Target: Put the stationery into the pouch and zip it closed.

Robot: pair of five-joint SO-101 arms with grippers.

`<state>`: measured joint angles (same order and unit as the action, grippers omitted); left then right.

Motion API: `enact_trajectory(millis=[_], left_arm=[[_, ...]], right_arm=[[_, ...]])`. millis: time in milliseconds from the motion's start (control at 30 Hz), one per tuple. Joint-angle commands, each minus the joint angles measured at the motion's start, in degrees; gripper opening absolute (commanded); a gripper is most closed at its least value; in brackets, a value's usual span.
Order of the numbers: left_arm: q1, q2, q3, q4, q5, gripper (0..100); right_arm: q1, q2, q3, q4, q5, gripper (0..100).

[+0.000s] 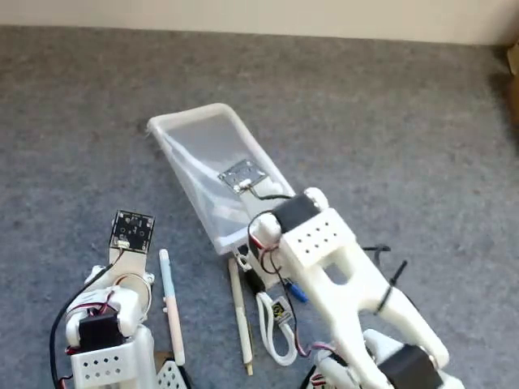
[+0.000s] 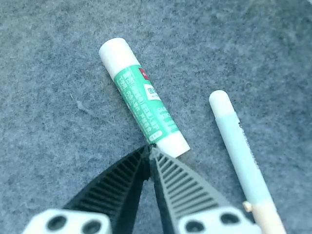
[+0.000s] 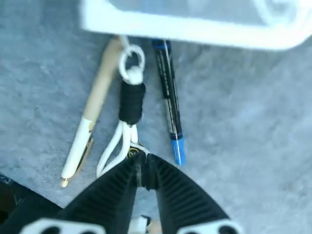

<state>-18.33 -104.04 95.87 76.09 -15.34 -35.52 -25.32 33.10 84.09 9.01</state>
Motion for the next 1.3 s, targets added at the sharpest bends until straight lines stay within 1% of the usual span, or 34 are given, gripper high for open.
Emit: enact_trajectory(millis=[0,100,167,267,333,500,633,833,1033,1267], left_arm=[[-0.5,-0.5,1.4,0.4,0.4,1],[-0.5,-0.5,1.4,0.4,0.4,1],[-0.5,-0.5,1.4,0.4,0.4,1],[-0.5,-0.5,1.4,0.4,0.4,1],[-0.5,-0.5,1.4,0.4,0.4,1],[-0.5,-0.5,1.4,0.4,0.4,1],[-0.5,-0.5,1.4,0.4,0.4,1],[-0.5,-0.5,1.4,0.4,0.4,1],[-0.5,-0.5,1.4,0.4,0.4,1],[-0.5,-0.5,1.4,0.4,0.4,1]], right_arm=[[0.7,-5.5,-3.3,-1.0,1.8,0.9],[0.2,-4.1,-3.3,-1.3,1.7,1.1],[-1.3,-1.9,-3.3,-1.3,-0.4,2.0],[-4.2,2.5,-3.5,-1.3,-4.8,10.0],[-6.3,5.0,-3.5,-2.7,-5.9,14.1],[-9.9,10.0,-3.3,-9.7,-6.2,12.5],[-10.9,12.9,-3.3,-12.5,-6.2,12.3],[-10.9,17.6,-3.1,-14.4,-6.2,12.3],[-10.8,20.3,2.3,-22.0,-6.2,10.4],[-10.4,20.4,5.2,-22.6,-6.2,10.1]])
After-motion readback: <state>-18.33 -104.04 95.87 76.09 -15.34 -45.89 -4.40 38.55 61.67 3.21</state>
